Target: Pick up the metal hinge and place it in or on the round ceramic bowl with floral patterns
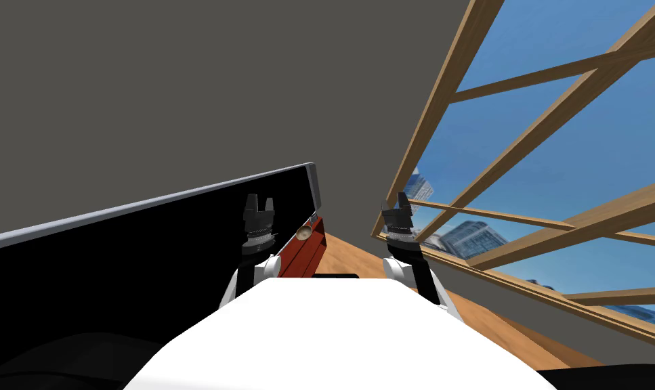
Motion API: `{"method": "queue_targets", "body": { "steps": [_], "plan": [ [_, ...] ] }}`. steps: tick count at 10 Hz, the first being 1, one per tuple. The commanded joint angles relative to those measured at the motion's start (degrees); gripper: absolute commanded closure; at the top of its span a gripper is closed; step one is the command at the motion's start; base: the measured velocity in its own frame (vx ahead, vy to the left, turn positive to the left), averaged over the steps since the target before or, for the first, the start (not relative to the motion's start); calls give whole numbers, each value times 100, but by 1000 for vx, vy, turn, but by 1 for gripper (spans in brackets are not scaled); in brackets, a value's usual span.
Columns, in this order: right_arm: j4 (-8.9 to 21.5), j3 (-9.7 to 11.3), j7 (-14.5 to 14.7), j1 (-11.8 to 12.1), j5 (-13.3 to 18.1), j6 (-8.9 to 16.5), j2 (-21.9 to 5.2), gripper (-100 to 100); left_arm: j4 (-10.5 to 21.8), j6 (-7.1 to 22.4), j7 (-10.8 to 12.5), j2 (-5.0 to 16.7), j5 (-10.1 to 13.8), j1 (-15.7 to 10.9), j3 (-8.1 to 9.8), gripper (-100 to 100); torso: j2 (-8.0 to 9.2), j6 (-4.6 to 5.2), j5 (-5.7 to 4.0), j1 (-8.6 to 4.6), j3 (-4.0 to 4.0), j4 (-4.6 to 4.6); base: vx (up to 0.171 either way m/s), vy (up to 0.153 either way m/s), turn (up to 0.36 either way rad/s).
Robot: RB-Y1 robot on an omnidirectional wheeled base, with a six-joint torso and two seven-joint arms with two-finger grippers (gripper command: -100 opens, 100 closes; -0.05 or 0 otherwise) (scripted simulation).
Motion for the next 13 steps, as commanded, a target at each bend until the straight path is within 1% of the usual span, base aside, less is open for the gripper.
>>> {"method": "queue_targets", "body": {
  "steps": [1,4,5,6,7,8,9,10,11,12,13],
  "plan": [
    [0,0,0,0,0,0,0,0,43,9,-5,199,19,91,-47,-100,0,0,0,0,0,0,-12,10,12],
    [0,0,0,0,0,0,0,0,237,46,-21,711,93,440,-236,-100,12,-1,2,10,7,2,-36,21,15],
    [0,0,0,-1,0,0,0,0,237,46,-21,781,93,440,-236,-100,20,0,2,10,11,4,-45,20,4],
    [0,0,0,-1,0,0,0,0,340,64,-27,1008,127,597,-329,-100,19,0,2,10,11,4,-37,26,2],
    [0,0,0,0,0,0,0,0,461,84,-32,1178,167,765,-437,-100,18,-1,3,12,10,4,-51,18,-2],
    [0,0,0,-1,0,0,0,0,461,84,-32,1295,167,765,-437,-100,20,0,3,10,11,4,-38,12,-4],
    [0,0,0,0,0,0,0,0,600,107,-37,1481,210,941,-560,-100,17,0,1,7,10,4,-37,11,-13],
    [0,0,0,-1,0,0,0,0,600,107,-37,1588,210,941,-560,-100,16,0,2,7,9,4,-33,9,-9],
    [0,0,0,0,0,0,0,0,756,131,-39,1793,256,1118,-697,-100,15,0,1,5,9,4,-44,6,-26],
    [0,0,0,-1,0,0,0,0,756,131,-39,1904,256,1118,-697,-100,17,1,1,4,10,4,-37,2,-15],
    [0,0,0,0,0,0,0,0,927,157,-40,2102,306,1295,-846,-100,16,0,1,2,10,4,-36,-1,-40]
  ]
}}
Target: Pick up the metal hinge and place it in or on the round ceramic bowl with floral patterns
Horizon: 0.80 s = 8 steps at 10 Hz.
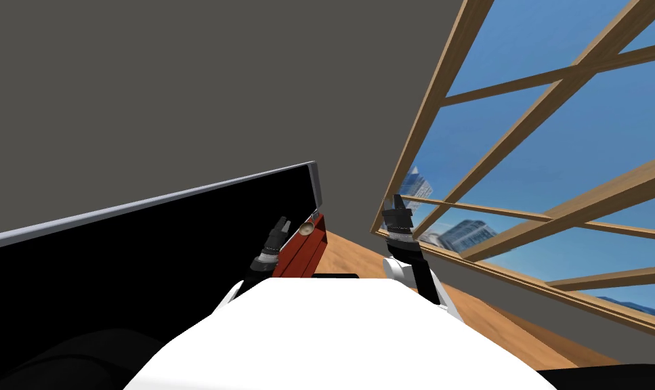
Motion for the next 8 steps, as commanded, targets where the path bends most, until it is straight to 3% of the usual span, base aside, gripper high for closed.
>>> {"method": "queue_targets", "body": {
  "steps": [1,2,3,4,6,7,8],
  "plan": [
    [0,0,0,0,0,0,0,0,45,9,12,267,36,131,-57,-100,0,0,0,0,0,0,-31,-2,-22],
    [0,0,0,0,0,0,0,0,231,36,13,448,88,304,-218,-100,-2,-1,-1,0,-1,0,-38,0,-43],
    [0,0,0,0,0,0,0,0,231,36,13,586,88,304,-218,-100,-1,0,0,0,0,0,-31,3,-34],
    [0,0,0,0,0,0,0,0,432,64,16,758,141,470,-390,-100,-2,-1,-1,1,-1,0,-32,1,-76],
    [0,0,0,0,0,0,0,0,432,64,16,983,141,470,-390,-100,-4,-1,-1,0,-2,0,-16,-4,-15],
    [0,0,0,1,0,0,0,0,647,93,21,1211,195,627,-571,-100,-10,-1,-1,-2,-5,-1,-17,-10,-95],
    [0,0,0,0,0,0,0,0,647,93,21,1354,195,627,-571,-100,-8,0,-1,-3,-4,-2,-20,-7,-41]
  ]
}}
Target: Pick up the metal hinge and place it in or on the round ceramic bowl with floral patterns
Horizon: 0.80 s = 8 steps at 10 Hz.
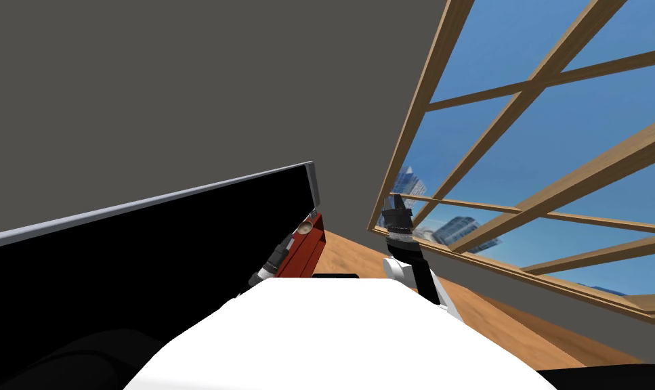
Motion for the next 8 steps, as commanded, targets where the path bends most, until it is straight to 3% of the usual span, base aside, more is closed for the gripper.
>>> {"method": "queue_targets", "body": {
  "steps": [1,2,3,5,6,8],
  "plan": [
    [0,0,0,0,0,0,0,0,243,61,-4,286,52,171,-230,-100,0,0,0,0,0,0,-27,-16,-103],
    [0,0,0,-1,0,0,0,0,243,61,-4,459,52,171,-230,-100,3,1,0,-2,1,0,-22,-12,-52],
    [0,0,0,0,0,0,0,0,440,92,7,618,107,302,-424,-100,2,-1,0,-2,1,0,-16,-18,-127],
    [0,0,0,0,0,0,0,0,485,92,7,836,107,302,-424,-100,-1,-1,-1,-2,-1,0,-9,-10,-17],
    [0,0,0,0,0,0,0,0,737,123,19,1036,161,418,-623,-100,-4,-1,0,0,-2,-1,-7,-20,-122],
    [0,0,0,0,0,0,0,0,737,123,19,1213,161,418,-623,-100,-5,0,-1,-2,-3,-1,-7,-13,-40]
  ]
}}
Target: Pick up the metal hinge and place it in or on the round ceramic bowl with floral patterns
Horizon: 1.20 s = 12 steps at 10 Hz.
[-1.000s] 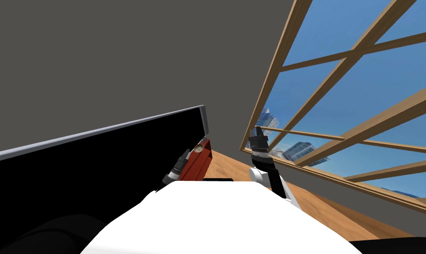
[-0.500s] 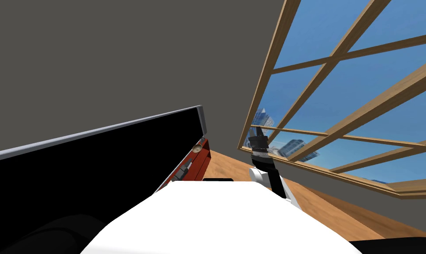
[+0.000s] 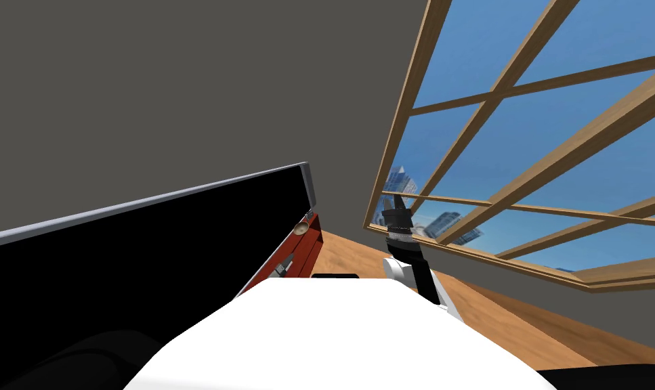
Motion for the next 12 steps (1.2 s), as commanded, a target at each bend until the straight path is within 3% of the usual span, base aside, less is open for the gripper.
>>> {"method": "queue_targets", "body": {
  "steps": [1,2,3,4,5,6,7,8,9,10,11,12],
  "plan": [
    [0,0,0,0,0,0,0,0,209,54,7,286,54,145,-201,-100,0,0,0,0,0,0,-6,-25,-142],
    [0,1,0,-1,0,0,0,0,209,54,7,426,54,145,-201,-100,1,2,-1,-5,0,0,-8,-21,-88],
    [0,0,0,0,0,0,0,0,392,84,23,658,107,229,-406,-100,1,1,0,-4,0,0,2,-30,-191],
    [0,1,0,-1,0,0,0,0,470,84,23,774,107,229,-406,-100,-2,4,0,-6,-1,-1,1,-27,-72],
    [0,0,0,0,0,0,0,0,688,114,42,959,158,295,-613,-100,-2,-1,-2,-7,-1,-1,-3,-43,-149],
    [0,1,0,-1,0,0,0,0,732,114,42,1173,158,295,-613,-100,-1,3,-2,-10,-1,-1,0,-31,-90],
    [0,0,0,0,0,0,0,0,946,142,62,1386,206,345,-821,-100,-1,0,-2,-8,-1,0,7,-32,-183],
    [0,1,0,-1,0,0,0,0,991,142,62,1534,206,345,-821,-100,-4,3,-1,-8,-2,-1,14,-25,-93],
    [0,0,0,0,0,0,0,0,1248,170,84,1702,253,379,-1029,-100,-6,-1,-1,-5,-4,-1,20,-34,-187],
    [0,1,0,0,0,0,0,0,1248,170,84,1872,253,379,-1029,-100,-9,3,-1,-7,-5,-2,15,-25,-97],
    [0,0,0,0,0,0,0,0,1455,196,108,2084,297,398,-1236,-100,-9,0,-2,-6,-5,-2,28,-29,-156],
    [0,0,0,0,0,0,0,0,1500,196,108,2213,297,398,-1236,-100,-12,2,-1,-6,-7,-2,30,-26,-119]
  ]
}}
